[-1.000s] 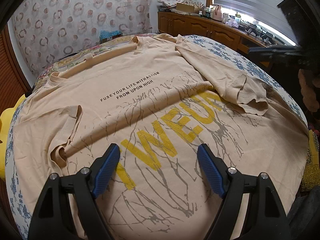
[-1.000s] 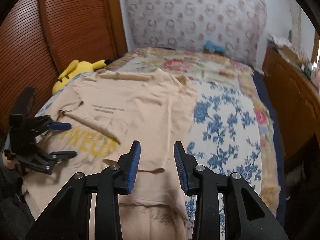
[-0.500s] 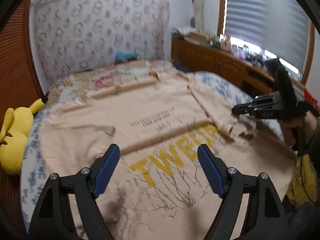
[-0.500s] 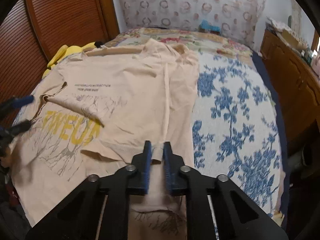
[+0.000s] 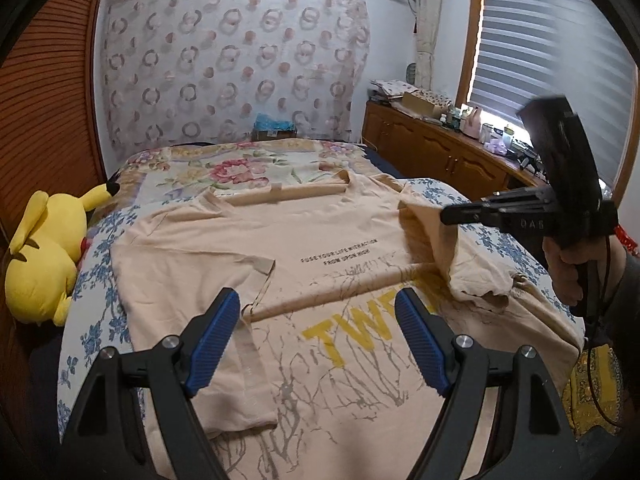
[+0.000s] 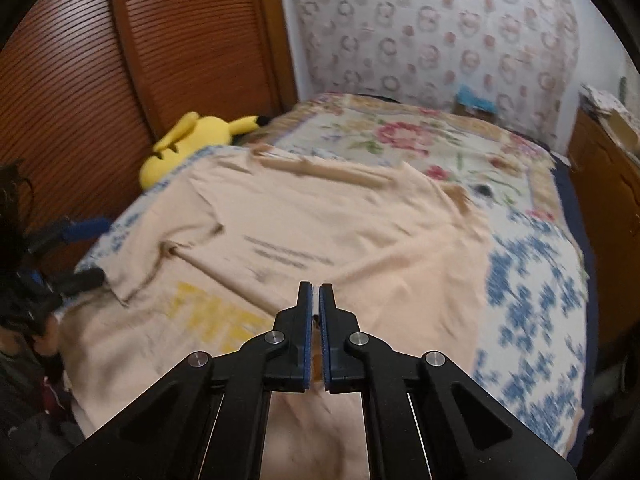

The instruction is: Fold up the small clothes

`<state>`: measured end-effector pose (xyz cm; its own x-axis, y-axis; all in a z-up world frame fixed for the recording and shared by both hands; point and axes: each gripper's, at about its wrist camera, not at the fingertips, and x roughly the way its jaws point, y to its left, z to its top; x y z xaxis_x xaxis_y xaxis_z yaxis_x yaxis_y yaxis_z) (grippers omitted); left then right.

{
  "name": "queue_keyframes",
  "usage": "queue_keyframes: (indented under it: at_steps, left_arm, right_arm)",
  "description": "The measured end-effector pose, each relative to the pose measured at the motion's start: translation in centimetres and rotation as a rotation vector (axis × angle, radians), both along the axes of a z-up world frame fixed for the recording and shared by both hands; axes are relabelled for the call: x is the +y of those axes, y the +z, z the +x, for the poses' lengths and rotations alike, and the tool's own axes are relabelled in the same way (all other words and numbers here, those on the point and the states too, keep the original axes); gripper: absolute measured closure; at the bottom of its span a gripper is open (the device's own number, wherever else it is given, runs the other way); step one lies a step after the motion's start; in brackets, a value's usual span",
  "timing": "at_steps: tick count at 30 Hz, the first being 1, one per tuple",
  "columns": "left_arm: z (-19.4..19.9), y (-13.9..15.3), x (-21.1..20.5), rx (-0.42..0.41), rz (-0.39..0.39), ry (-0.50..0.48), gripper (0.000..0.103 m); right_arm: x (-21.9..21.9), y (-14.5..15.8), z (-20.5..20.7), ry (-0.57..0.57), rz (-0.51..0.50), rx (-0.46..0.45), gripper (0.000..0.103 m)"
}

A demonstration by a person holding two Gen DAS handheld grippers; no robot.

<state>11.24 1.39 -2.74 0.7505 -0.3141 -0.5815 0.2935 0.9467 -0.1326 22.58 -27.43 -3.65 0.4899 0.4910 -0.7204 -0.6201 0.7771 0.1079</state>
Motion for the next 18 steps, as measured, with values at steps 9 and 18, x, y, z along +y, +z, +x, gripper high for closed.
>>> queue_keyframes:
  at_steps: [9,18]
  left_arm:
    - [-0.1,-0.7,0.4,0.023,-0.006,0.005,0.022]
    - [-0.1,-1.0,0.2,0.032,-0.003,0.003,0.022]
  right_arm:
    - [3.2,-1.0,1.2,0.014,-0.012,0.029,0.095]
    - [-3.1,-0.1,1.3,-0.093,-0.042,-0.014,0.070]
